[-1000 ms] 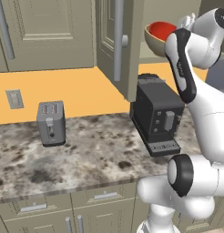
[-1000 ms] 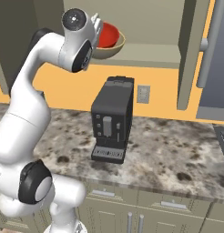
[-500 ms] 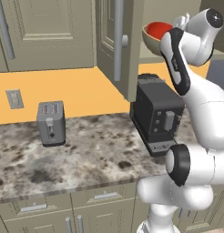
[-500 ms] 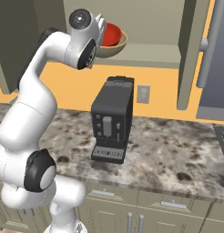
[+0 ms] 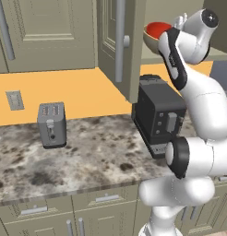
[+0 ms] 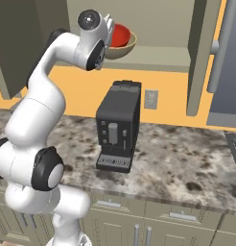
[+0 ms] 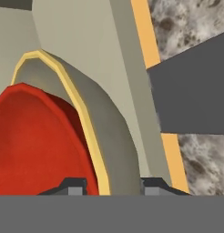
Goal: Pick up the bowls on the counter and stack them on top of one another in the open cabinet. Place the smaller bowl on top of the larger bowl.
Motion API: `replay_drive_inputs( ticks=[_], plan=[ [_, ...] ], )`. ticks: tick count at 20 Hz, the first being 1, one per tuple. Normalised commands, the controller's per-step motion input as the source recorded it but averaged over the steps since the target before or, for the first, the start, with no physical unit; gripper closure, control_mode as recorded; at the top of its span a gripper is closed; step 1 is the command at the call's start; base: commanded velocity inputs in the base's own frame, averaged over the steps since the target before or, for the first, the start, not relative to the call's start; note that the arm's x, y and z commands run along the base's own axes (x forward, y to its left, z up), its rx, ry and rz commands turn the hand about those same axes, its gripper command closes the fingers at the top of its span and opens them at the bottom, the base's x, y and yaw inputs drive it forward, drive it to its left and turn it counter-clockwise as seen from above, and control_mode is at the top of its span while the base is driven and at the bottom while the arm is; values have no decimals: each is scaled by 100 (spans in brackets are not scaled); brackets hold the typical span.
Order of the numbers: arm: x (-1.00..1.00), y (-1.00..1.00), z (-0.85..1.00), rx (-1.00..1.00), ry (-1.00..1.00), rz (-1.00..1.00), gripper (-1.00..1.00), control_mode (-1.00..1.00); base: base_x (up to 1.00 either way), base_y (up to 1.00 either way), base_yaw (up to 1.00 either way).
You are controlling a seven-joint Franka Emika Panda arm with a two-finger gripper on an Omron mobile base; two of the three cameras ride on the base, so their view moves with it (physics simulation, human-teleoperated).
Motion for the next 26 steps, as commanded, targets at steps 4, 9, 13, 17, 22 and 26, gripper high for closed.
replay_drive_inputs(
  ticks=[4,9,13,17,22,26],
  plan=[
    [25,-5,-6,-2,1,0,100,-100,0,0,0],
    [10,0,-1,-1,5,0,100,-100,0,0,0],
    [13,0,0,0,5,0,100,-100,0,0,0],
    [17,0,-5,0,2,0,100,-100,0,0,0],
    [16,0,-4,0,0,0,-100,-100,0,0,0],
    [7,0,0,0,-5,0,-100,-100,0,0,0]
  ],
)
